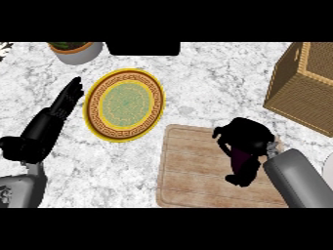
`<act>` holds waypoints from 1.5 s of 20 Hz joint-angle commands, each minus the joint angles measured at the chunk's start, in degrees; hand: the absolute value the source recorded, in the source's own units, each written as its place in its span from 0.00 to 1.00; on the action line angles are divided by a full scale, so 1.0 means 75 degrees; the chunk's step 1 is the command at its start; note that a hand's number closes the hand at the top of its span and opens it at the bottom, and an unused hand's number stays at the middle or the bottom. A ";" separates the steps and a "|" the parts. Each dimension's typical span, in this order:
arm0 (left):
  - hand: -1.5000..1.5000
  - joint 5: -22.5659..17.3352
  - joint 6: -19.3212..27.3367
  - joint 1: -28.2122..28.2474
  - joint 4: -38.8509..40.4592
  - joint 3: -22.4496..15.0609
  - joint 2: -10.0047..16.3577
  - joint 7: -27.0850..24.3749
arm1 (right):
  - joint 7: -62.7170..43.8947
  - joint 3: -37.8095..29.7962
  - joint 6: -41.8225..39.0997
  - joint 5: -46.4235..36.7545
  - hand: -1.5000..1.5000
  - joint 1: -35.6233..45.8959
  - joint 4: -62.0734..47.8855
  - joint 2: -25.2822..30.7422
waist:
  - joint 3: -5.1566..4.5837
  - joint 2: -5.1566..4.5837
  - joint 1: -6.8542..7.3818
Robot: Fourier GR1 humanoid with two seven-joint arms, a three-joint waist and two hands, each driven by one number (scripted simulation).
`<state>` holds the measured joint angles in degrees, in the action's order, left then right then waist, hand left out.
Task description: Pick the eggplant from the cutting board and place it in the basket
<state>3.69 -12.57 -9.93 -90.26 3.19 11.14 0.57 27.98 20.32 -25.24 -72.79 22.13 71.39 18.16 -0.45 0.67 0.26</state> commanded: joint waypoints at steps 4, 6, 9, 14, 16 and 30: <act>0.50 0.0037 0.0188 0.0007 -0.0097 0.0046 -0.0132 0.0124 | -0.2538 -0.1026 0.0638 -0.0083 1.00 -0.0874 0.0235 -0.1276 | 0.0064 -0.0050 -0.0182; 0.50 0.0080 0.0144 0.0222 -0.0062 0.0073 -0.0049 -0.0006 | -0.3738 -0.1823 0.0857 0.0104 1.00 -0.1064 0.0566 -0.1773 | 0.0057 0.0014 -0.0435; 0.50 -0.0240 -0.0095 0.0078 -0.0088 0.0289 0.0131 0.0157 | -0.5317 -0.1986 0.1643 0.0173 1.00 -0.1245 0.0944 -0.2373 | 0.0063 -0.0027 -0.0224; 0.50 0.0134 0.0126 0.0126 -0.0105 -0.0007 -0.0079 -0.0041 | -0.6804 -0.1047 0.2427 0.2290 1.00 -0.1666 0.2231 -0.2406 | 0.0068 -0.0043 -0.0082; 0.50 0.0016 0.0021 0.0117 -0.0135 -0.0014 -0.0078 0.0104 | -0.7159 -0.0469 0.3261 0.2892 1.00 -0.1789 0.2781 -0.2412 | 0.0071 -0.0038 -0.0047; 0.50 0.0038 0.0020 -0.0073 0.0044 0.0058 -0.0118 0.0026 | -1.1288 0.0363 0.3222 0.2130 1.00 -0.0535 0.7685 -0.2421 | 0.0054 -0.0065 -0.0073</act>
<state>3.64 -12.76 -9.34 -90.28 3.84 10.73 0.39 -46.77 23.13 3.62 -54.03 13.50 122.06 0.05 -0.04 0.35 -0.50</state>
